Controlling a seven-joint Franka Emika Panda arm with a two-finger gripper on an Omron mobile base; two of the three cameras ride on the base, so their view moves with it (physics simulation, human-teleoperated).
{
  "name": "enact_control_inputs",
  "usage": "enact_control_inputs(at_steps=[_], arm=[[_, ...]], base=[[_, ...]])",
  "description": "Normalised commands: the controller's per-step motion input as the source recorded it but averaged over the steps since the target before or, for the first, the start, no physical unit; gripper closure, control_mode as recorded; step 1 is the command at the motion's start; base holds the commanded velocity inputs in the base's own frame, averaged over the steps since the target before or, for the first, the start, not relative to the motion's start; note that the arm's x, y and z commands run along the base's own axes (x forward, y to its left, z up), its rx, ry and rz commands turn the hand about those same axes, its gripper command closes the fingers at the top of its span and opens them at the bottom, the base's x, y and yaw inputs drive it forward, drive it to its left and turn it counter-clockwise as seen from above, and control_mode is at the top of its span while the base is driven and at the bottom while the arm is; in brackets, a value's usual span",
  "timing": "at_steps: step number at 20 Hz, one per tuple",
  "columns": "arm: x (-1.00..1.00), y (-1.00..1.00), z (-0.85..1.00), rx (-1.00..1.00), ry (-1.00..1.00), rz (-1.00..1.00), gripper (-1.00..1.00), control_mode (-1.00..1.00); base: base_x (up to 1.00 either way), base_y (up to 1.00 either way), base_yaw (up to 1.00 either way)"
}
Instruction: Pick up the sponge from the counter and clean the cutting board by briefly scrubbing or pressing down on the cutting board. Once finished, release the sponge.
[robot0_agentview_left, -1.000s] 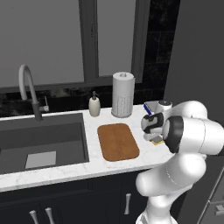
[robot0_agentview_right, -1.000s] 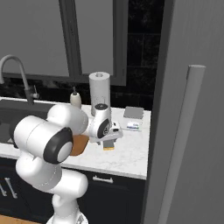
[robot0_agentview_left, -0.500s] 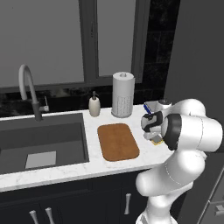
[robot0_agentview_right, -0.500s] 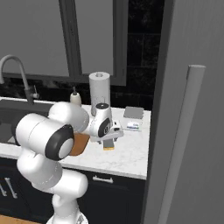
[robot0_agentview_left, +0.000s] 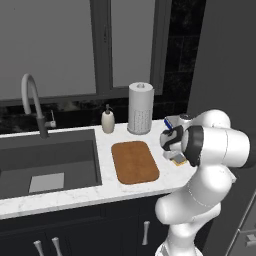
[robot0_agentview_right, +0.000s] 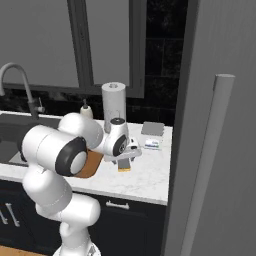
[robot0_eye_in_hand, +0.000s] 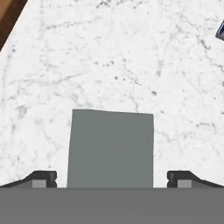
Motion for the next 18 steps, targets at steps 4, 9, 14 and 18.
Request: enact_control_inputs(at_steps=[4, 9, 14, 18], arm=[[0.00, 0.00, -0.18, 0.00, 0.00, 0.00, -1.00, -1.00], [0.00, 0.00, -0.16, 0.00, 0.00, 0.00, -1.00, -1.00], [0.00, 0.00, -0.20, 0.00, 0.00, 0.00, -1.00, -1.00], [0.00, 0.00, -0.14, 0.00, 0.00, 0.00, 1.00, -1.00]], base=[[0.00, 0.00, 0.00], [0.00, 0.00, 0.00], [0.00, 0.00, 0.00], [0.00, 0.00, 0.00]])
